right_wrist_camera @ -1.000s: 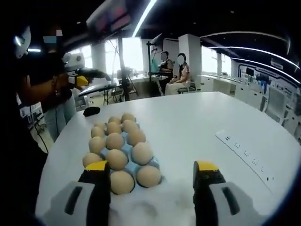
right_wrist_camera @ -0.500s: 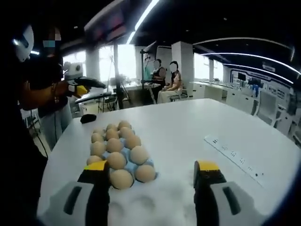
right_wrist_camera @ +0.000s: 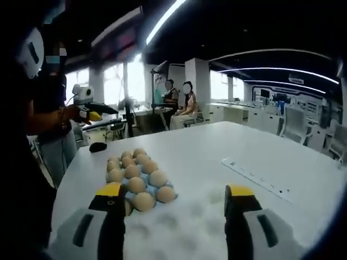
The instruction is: Place the egg into an empty slot of the egg tray after lifting it from the table, then release the egg inside the slot.
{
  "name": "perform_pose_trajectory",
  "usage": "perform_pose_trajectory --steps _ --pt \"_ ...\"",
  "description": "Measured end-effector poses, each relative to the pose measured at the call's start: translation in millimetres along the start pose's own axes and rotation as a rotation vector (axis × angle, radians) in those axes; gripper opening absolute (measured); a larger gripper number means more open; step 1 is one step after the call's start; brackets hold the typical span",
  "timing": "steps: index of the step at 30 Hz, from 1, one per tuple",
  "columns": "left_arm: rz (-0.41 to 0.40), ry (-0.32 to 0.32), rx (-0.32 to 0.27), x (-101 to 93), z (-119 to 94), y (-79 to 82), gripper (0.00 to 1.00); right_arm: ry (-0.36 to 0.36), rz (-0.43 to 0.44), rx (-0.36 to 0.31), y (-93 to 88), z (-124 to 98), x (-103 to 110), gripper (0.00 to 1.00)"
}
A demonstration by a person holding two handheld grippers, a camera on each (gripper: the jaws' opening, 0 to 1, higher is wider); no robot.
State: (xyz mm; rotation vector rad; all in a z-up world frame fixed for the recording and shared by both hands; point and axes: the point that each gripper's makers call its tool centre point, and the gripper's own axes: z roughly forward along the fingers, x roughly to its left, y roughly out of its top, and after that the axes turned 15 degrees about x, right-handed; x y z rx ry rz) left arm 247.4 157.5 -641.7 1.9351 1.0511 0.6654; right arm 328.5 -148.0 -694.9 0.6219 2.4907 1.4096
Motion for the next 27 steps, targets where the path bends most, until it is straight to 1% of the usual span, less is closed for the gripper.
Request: perform_pose_trajectory --steps 4,9,10,11,12,13,15,18,21,24,25,27 --pt "0.000 0.003 0.000 0.6 -0.4 -0.1 0.57 -0.035 0.003 -0.014 -0.2 -11.0 -4.3 0.77" --pt "0.002 0.002 0.000 -0.7 -0.9 -0.1 0.57 -0.058 0.029 -0.035 -1.6 -24.3 -3.4 0.75" --pt "0.002 0.004 0.001 -0.8 -1.1 -0.5 0.57 -0.072 0.028 -0.041 -1.4 -27.3 -4.4 0.75" --pt "0.001 0.003 -0.001 -1.3 -1.4 -0.6 0.57 -0.082 0.031 -0.065 0.2 -31.9 -4.4 0.75" --pt "-0.001 0.002 -0.001 -1.8 -1.5 -0.7 0.57 -0.092 0.056 -0.076 0.3 -36.0 -5.8 0.75" --pt "-0.001 0.003 -0.001 -1.9 -1.6 -0.8 0.57 -0.091 0.064 -0.074 -1.8 -38.5 -5.4 0.75" --pt "0.001 0.003 0.002 -2.6 -1.7 -1.4 0.57 -0.115 0.057 -0.072 -4.8 -44.0 -6.3 0.75" --pt "0.004 0.002 0.001 -4.1 -2.4 -1.0 0.57 -0.124 0.089 -0.082 -7.6 -52.9 -4.9 0.75" --pt "0.002 0.003 -0.003 -4.0 -3.4 -1.1 0.57 -0.157 0.085 -0.097 -8.3 -62.0 -4.6 0.75" --pt "0.003 0.004 -0.003 -4.4 -4.1 -1.8 0.57 -0.170 0.098 -0.116 -7.9 -68.4 -3.0 0.75" --pt "0.004 0.002 -0.004 -5.2 -4.6 -2.1 0.56 -0.185 0.106 -0.111 -10.7 -72.6 -2.1 0.75" --pt "0.005 0.001 -0.003 -6.0 -5.0 -2.6 0.56 -0.200 0.108 -0.124 -11.5 -80.2 -0.8 0.75"
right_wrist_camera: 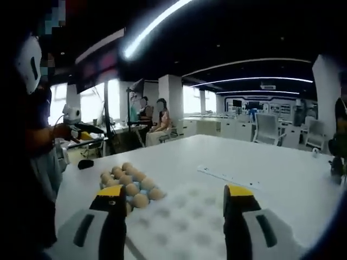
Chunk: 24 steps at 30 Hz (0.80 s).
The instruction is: Place the egg into an empty slot of the egg tray after lifting it from the table, then release the egg inside the slot.
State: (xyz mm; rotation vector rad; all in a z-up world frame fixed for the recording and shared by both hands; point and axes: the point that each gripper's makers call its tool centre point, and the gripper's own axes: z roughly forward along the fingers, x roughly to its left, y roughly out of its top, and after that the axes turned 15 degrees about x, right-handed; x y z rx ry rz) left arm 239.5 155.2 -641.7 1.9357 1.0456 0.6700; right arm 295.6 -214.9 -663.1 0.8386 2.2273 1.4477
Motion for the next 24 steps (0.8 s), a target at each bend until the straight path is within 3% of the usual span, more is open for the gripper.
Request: perform_pose_trajectory --steps 15,24 --pt "0.013 -0.004 -0.019 -4.0 -7.7 1.0 0.56 -0.160 0.097 -0.077 -17.7 -56.9 -7.2 0.74" --pt "0.011 0.006 -0.018 -5.7 -14.1 -4.5 0.56 -0.222 0.144 -0.104 -30.8 -79.3 2.3 0.74"
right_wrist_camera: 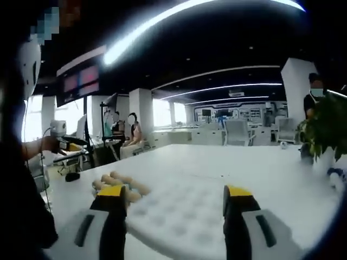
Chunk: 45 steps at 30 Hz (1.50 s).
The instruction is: Place the egg into an empty slot of the egg tray after lifting it from the table, then release the egg inside the slot.
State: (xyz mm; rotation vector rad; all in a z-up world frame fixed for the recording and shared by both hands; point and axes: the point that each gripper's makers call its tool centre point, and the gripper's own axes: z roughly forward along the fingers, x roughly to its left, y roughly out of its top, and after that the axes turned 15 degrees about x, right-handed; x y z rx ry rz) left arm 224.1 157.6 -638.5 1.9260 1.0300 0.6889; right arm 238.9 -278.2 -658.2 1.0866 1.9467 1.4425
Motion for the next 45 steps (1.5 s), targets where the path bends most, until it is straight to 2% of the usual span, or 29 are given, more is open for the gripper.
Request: perform_pose_trajectory --steps 7,11,15,20,27,31,34,36,39,42,45 --pt "-0.011 0.005 -0.001 -1.2 -2.1 -2.8 0.56 -0.032 0.035 0.006 -12.2 -11.3 0.1 0.72" --pt "-0.016 0.012 -0.004 0.4 -3.6 -2.9 0.56 -0.039 0.030 0.017 -15.2 -16.2 -0.2 0.73" --pt "-0.020 0.017 -0.007 1.3 -3.9 -2.9 0.56 -0.052 0.023 -0.009 -11.4 -18.4 -0.2 0.72" --pt "-0.016 0.019 -0.013 -0.5 -5.8 -1.4 0.56 -0.067 0.037 0.003 -17.0 -26.6 -1.8 0.73" --pt "-0.021 0.020 -0.019 -1.2 -7.3 -2.3 0.57 -0.064 -0.008 0.025 -11.8 -29.8 7.2 0.73" --pt "-0.021 0.020 -0.025 -2.8 -8.6 -1.6 0.56 -0.029 -0.057 -0.015 16.4 -29.9 20.9 0.73" --pt "-0.018 0.020 -0.028 -3.5 -9.5 -0.8 0.57 -0.013 -0.128 0.020 20.1 -25.9 27.8 0.73" --pt "-0.020 0.022 -0.032 -2.6 -10.5 -0.3 0.57 0.009 -0.109 0.034 21.6 -24.5 32.1 0.73" --pt "-0.025 0.029 -0.036 -0.8 -11.8 -0.6 0.57 0.019 -0.179 0.049 27.7 -23.0 39.1 0.72" --pt "-0.032 0.032 -0.036 0.2 -12.0 -3.7 0.57 0.036 -0.163 0.066 27.9 -21.3 40.8 0.73" --pt "-0.041 0.033 -0.037 0.6 -12.0 -6.0 0.57 0.031 -0.189 0.078 26.5 -19.9 41.3 0.73"
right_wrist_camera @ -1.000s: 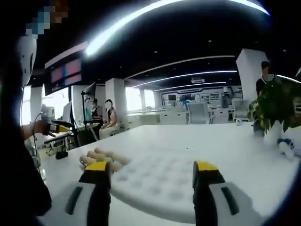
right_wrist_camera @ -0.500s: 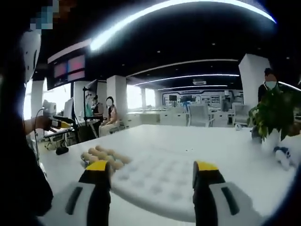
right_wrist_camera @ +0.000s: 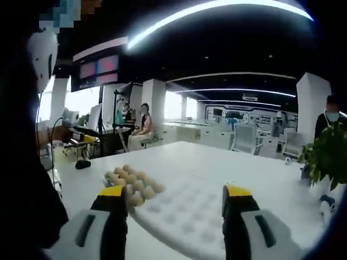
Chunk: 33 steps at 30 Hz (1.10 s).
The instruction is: Place the egg into an empty slot of the egg tray after lifting it from the table, then release the egg inside the slot.
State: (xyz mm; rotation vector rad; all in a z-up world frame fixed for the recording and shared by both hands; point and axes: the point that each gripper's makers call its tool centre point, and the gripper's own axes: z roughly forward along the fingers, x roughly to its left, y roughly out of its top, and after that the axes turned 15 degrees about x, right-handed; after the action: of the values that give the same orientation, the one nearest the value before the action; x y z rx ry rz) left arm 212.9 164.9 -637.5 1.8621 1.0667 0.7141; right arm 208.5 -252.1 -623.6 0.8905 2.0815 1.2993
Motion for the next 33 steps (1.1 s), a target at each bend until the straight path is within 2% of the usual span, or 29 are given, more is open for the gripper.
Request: perform_pose_trajectory --steps 6,11,15,19,27,30,33 --pt "-0.006 0.000 0.002 0.6 0.4 -2.0 0.57 0.022 -0.022 0.027 -2.5 5.5 8.6 0.73" --pt "-0.009 0.004 -0.003 3.5 0.2 -1.4 0.57 0.040 -0.045 0.084 -13.9 6.9 11.9 0.73" --pt "-0.008 0.000 0.002 3.2 1.8 -2.6 0.57 0.037 -0.016 0.060 -8.9 5.9 10.6 0.73" --pt "-0.011 -0.005 0.003 2.1 4.1 -3.2 0.57 0.048 -0.017 0.085 -13.0 7.4 12.0 0.72" --pt "-0.011 -0.009 0.002 0.8 5.0 -2.4 0.57 0.032 0.034 0.040 -4.4 3.0 3.3 0.73" --pt "-0.010 -0.007 0.010 0.9 5.7 -4.2 0.57 0.009 0.009 0.044 -3.7 3.1 -0.3 0.73" --pt "-0.014 -0.010 0.004 0.3 5.1 -3.8 0.57 0.021 0.035 0.021 2.5 3.1 0.7 0.73"
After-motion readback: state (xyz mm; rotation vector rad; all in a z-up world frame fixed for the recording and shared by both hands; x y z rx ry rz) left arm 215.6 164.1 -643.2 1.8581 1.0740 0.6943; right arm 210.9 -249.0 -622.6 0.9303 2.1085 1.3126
